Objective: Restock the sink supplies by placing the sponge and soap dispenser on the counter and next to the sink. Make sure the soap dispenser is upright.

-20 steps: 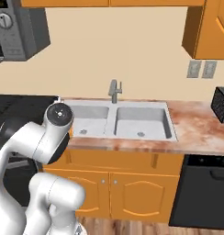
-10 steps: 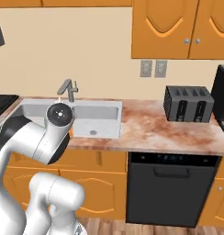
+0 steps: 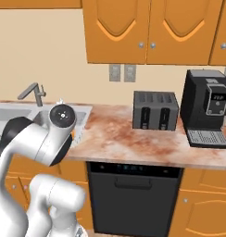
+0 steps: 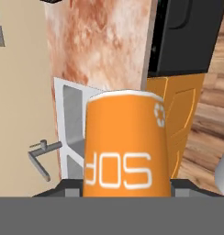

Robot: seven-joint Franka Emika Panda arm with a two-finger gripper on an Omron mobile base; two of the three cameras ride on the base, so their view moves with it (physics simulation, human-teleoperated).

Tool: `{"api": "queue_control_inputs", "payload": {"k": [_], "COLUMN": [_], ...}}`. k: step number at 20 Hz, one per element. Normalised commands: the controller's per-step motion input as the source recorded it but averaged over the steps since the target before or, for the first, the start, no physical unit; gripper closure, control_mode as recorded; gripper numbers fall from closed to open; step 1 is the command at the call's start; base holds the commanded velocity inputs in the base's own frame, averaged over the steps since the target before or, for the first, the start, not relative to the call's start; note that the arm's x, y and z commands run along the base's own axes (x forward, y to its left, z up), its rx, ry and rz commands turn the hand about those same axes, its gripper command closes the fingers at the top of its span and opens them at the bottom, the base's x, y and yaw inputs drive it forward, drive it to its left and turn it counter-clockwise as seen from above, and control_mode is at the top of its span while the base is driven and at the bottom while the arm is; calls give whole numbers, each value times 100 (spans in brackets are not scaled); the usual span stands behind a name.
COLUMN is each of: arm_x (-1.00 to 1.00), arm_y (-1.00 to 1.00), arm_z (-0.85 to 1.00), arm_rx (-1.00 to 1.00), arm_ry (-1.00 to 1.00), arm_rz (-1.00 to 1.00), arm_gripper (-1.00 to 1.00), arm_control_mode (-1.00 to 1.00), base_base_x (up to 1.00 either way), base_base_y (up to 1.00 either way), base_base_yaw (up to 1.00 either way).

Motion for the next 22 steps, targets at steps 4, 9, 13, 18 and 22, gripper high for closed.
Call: {"api": "queue_control_inputs", "payload": {"k": [4, 9, 13, 18, 22], "arm_x": [0, 3, 82, 100, 98], "arm_y": [0, 0, 16, 11, 0], "arm_z": [0, -2, -5, -17, -29], "arm_rx": [0, 4, 8, 16, 20], "arm_ry": [0, 1, 23, 28, 26], "arm_rz": [0, 0, 0, 0, 2], "arm_gripper": [100, 100, 100, 100, 100], "arm_control_mode": [100, -100, -100, -100, -100], "base_base_x": [38, 2, 0, 0, 0], "base_base_y": [-36, -12, 0, 0, 0], "base_base_yaw": [9, 3, 0, 0, 0]}}
